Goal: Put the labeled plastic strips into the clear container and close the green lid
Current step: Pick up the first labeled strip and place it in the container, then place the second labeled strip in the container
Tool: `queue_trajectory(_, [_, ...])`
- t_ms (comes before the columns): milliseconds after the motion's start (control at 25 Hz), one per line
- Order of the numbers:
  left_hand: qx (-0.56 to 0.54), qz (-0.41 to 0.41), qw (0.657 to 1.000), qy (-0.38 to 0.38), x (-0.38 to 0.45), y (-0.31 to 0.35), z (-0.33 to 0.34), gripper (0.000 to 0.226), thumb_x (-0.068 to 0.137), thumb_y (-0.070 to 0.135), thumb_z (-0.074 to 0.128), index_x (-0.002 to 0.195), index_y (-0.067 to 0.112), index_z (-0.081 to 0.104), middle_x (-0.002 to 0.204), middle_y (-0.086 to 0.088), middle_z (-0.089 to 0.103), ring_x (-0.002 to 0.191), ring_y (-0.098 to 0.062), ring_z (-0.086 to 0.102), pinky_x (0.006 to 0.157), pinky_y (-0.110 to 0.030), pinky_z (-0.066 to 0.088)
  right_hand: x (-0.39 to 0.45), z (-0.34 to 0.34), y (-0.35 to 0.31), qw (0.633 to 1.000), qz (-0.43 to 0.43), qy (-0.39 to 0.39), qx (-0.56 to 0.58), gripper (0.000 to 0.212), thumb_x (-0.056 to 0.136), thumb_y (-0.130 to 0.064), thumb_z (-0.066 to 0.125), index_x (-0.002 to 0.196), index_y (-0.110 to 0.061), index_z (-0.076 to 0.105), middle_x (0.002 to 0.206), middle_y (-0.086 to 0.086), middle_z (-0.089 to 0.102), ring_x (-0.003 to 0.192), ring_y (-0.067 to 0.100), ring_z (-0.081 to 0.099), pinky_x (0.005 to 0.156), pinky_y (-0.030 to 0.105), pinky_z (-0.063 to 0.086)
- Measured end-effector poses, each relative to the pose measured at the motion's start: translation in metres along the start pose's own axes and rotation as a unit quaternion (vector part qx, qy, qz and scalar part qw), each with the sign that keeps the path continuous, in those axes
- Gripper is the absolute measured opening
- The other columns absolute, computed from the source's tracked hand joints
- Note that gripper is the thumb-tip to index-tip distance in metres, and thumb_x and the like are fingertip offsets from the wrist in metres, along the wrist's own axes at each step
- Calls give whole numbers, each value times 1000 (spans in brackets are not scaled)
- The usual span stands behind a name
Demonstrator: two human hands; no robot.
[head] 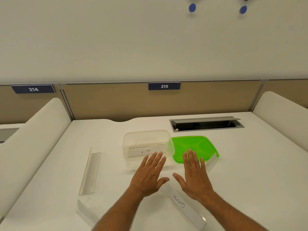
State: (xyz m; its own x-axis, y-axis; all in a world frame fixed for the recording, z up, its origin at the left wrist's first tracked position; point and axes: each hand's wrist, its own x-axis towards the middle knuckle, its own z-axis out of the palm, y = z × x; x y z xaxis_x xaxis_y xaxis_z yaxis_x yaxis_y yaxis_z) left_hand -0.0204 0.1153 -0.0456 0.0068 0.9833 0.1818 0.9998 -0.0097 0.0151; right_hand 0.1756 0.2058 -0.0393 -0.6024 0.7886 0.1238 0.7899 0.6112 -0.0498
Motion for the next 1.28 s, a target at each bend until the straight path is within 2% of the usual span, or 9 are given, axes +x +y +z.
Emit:
queue_trajectory(160, [-21,49,998,-45,-6,16,8,68,99,58,26,156,22,15,166,1,7,152,-18,2,124,-40,-2,-35,2,2,998,2,-55,33,87,88,-72,9,154,-19,-9,163,6,-14,150,21,-16,122,44,-9])
queue_trajectory(280, [-39,80,993,-73,-7,26,11,57,100,49,36,150,22,33,159,-1,31,149,-19,18,123,-40,5,-58,2,0,990,22,-86,109,79,88,-70,32,152,-26,20,159,-1,27,146,19,23,118,36,24])
queue_trajectory(360, [-50,83,991,-89,-9,32,11,48,99,44,43,142,22,47,147,-1,50,141,-20,34,123,-40,14,-68,-2,-2,984,35,-104,141,60,84,-65,46,134,-33,45,130,-11,59,119,13,54,98,30,45])
queue_trajectory(480, [-60,77,991,-93,-10,36,11,33,99,36,50,126,21,62,125,-2,65,115,-21,52,111,-37,35,-72,-6,-6,971,64,-117,201,26,83,-47,59,102,-30,66,94,-11,74,85,12,66,78,30,55])
queue_trajectory(640, [-123,45,985,-109,-15,37,7,27,100,28,49,117,20,67,111,-4,65,101,-24,54,89,-32,41,-70,-6,-3,964,68,-124,224,14,87,-37,61,94,-29,70,89,-10,74,81,11,65,72,27,52])
queue_trajectory(920, [-326,-76,932,-139,-22,33,-9,27,96,19,50,108,18,74,109,2,72,101,-10,61,86,-18,44,-52,-19,9,954,6,-81,288,19,87,-35,62,102,-29,72,91,-19,71,81,-2,60,84,26,51])
queue_trajectory(1120, [-381,-168,895,-161,-22,24,-22,28,90,15,52,98,20,78,97,9,74,79,4,60,62,-4,41,-51,-24,20,959,-163,-176,148,90,63,-83,56,140,-41,40,133,-24,46,122,-4,41,106,20,34])
queue_trajectory(1200, [-399,-188,883,-160,-22,22,-24,24,89,18,56,100,23,77,83,14,68,70,7,56,58,-2,37,-49,-21,19,963,-162,-169,131,87,66,-75,56,143,-38,38,139,-18,46,128,2,41,109,22,33])
queue_trajectory(1280, [-426,-225,871,-92,-22,25,-28,23,90,24,64,112,25,71,88,11,64,84,-1,60,70,-9,43,-48,-21,14,970,-128,-147,148,80,65,-63,58,139,-34,45,130,-16,52,122,6,48,104,22,38])
